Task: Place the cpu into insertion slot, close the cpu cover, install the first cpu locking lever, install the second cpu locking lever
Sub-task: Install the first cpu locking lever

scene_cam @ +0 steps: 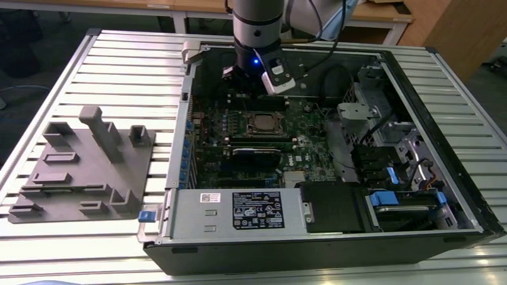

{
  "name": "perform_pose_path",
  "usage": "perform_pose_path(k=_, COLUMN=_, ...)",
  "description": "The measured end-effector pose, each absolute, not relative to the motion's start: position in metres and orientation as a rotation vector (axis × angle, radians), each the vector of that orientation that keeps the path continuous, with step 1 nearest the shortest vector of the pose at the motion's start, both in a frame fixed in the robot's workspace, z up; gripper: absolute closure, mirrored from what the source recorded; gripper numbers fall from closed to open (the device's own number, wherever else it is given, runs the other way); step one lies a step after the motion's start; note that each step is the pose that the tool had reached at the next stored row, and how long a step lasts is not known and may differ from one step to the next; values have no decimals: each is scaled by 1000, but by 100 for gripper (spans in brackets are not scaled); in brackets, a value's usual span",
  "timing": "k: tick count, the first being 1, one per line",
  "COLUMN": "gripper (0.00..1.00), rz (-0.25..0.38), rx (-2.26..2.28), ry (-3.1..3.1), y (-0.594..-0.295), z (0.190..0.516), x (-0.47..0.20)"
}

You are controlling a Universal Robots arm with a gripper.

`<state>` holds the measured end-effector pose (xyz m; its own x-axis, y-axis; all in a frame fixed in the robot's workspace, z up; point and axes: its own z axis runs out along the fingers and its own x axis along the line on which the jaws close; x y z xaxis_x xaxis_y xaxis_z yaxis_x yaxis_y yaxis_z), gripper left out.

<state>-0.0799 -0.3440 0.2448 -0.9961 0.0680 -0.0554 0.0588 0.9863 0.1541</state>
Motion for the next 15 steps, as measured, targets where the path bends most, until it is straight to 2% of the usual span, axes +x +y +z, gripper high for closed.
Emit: perform_pose_path(k=15, gripper=89, rz=235, rx=98, ry=3071, y=-344, z=245, x=-88)
